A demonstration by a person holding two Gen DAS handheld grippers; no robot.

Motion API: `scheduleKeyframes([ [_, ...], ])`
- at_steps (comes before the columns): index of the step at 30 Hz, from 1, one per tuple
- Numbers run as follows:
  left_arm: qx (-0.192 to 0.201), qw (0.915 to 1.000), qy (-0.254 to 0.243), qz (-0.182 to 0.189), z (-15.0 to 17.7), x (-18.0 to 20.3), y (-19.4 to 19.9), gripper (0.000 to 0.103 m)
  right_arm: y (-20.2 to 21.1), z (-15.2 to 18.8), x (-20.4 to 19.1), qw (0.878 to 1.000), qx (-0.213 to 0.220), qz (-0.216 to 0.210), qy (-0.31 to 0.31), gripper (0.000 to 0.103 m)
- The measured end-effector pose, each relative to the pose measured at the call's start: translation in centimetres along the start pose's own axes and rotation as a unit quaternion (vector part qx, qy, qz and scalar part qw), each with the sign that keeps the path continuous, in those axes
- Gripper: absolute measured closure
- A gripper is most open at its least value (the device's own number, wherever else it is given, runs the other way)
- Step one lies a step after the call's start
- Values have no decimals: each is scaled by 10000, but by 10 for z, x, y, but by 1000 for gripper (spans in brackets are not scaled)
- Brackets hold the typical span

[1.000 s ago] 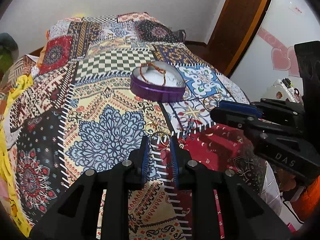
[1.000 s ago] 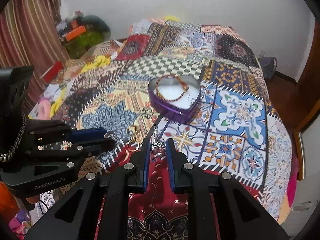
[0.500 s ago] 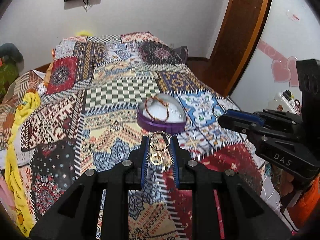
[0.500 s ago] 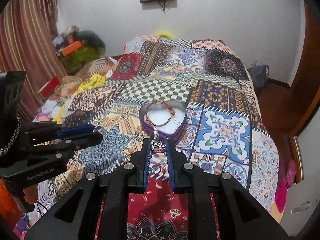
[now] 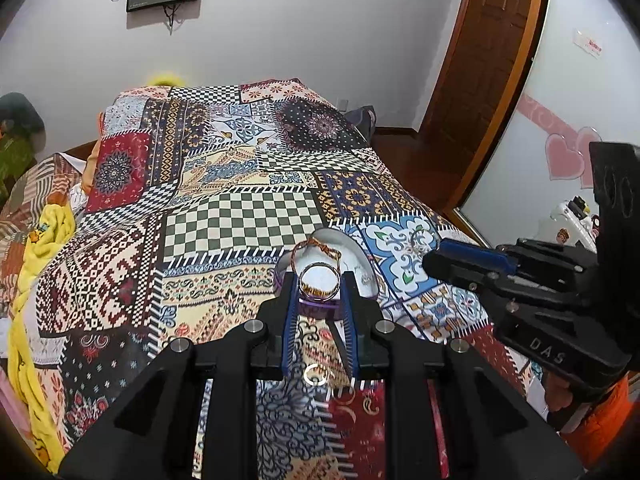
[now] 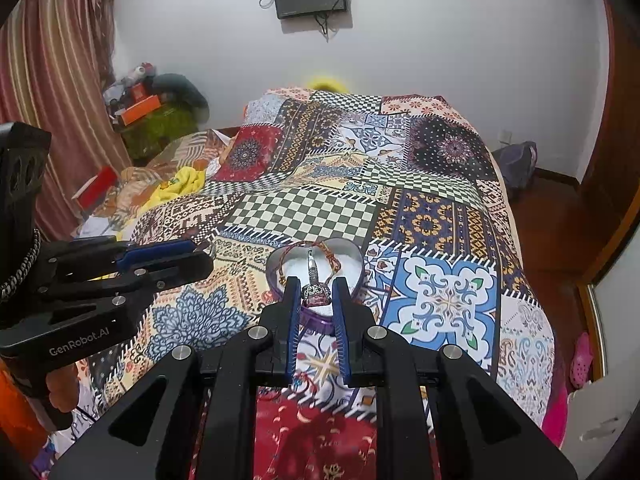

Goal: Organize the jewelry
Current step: 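Lower the rings into the tin and open the left tool while the right tool releases the earring there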

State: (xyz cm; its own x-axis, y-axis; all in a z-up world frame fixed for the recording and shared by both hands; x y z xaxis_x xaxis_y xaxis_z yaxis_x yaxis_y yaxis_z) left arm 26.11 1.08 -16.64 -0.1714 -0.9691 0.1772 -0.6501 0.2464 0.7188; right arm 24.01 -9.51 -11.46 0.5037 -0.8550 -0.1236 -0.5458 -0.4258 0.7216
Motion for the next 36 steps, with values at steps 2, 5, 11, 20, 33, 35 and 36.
scheduleKeyframes([
  [2, 2, 10000, 17, 21, -4, -1, -5, 83, -5, -1, 2, 10000, -27, -5, -15, 89],
  [5, -25, 10000, 34, 49, -7, -2, -15, 83, -16, -2, 5, 9999, -110, -14, -28, 89],
  [11, -188, 9997, 107, 107, -11, -7, -35, 83, -36, 1, 12, 9994, -351, -26, -50, 89],
  [20, -491, 9986, 20, 177, -13, -7, -67, 83, -61, 4, 15, 9975, -686, -193, -24, 89],
  [33, -854, 9962, -33, 142, -10, -9, -97, 83, -78, 9, 13, 9951, -943, -217, 210, 89],
  [35, -870, 9961, -21, 147, -10, -9, -98, 83, -79, 9, 12, 9948, -965, -215, 238, 89],
  [36, -875, 9961, -11, 148, -10, -9, -99, 83, -80, 9, 12, 9948, -966, -207, 243, 89],
])
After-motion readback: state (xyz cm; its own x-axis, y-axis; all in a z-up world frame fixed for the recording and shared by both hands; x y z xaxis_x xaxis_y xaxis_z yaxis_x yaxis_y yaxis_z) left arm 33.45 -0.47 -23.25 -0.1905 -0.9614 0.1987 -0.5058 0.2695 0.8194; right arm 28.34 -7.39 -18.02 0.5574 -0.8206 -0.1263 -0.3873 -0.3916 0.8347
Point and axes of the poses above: each gripper's, at about its wrist camera, not at the fingertips, and y roughly against the way its jaws point, x to its right, z to its underside, the point moved 6 cm from there along -y, roughly the way its jaws point, and after that the axes turned 2 degrees about -x, right-handed, at the moved point
